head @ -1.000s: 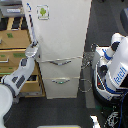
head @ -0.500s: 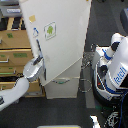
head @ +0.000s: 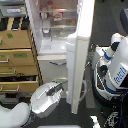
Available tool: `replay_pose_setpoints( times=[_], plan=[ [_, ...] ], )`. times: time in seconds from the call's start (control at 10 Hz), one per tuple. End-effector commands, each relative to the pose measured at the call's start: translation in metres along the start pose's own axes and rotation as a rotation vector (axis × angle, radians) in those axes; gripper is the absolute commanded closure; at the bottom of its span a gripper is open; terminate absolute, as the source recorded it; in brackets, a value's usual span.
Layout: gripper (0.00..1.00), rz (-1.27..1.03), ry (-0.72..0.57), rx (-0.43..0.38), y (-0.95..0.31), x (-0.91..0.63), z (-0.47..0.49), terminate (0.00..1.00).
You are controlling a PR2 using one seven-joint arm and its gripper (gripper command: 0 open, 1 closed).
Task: Opening the fridge
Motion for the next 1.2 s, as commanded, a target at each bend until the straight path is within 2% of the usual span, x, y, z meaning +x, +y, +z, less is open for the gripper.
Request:
replay_pose_setpoints(
  times=[0.1, 0.3, 0.5, 0.7, 0.9, 1.0, 1.2],
  plan=[
    [0.00, 0.257, 0.143, 0.185, 0.178, 0.004, -0.090, 0.00],
    [0.00, 0.323, 0.149, 0.200, 0.238, 0.012, -0.106, 0.00],
    [0.00, 0.454, 0.206, 0.266, 0.362, 0.010, -0.138, 0.00],
    [0.00, 0.574, 0.270, 0.318, 0.418, 0.015, -0.163, 0.00],
    [0.00, 0.524, 0.262, 0.297, 0.354, 0.088, -0.191, 0.00],
    [0.00, 0.388, 0.214, 0.256, 0.258, 0.176, -0.204, 0.00],
    [0.00, 0.234, 0.139, 0.203, 0.162, 0.233, -0.187, 0.00]
  ],
)
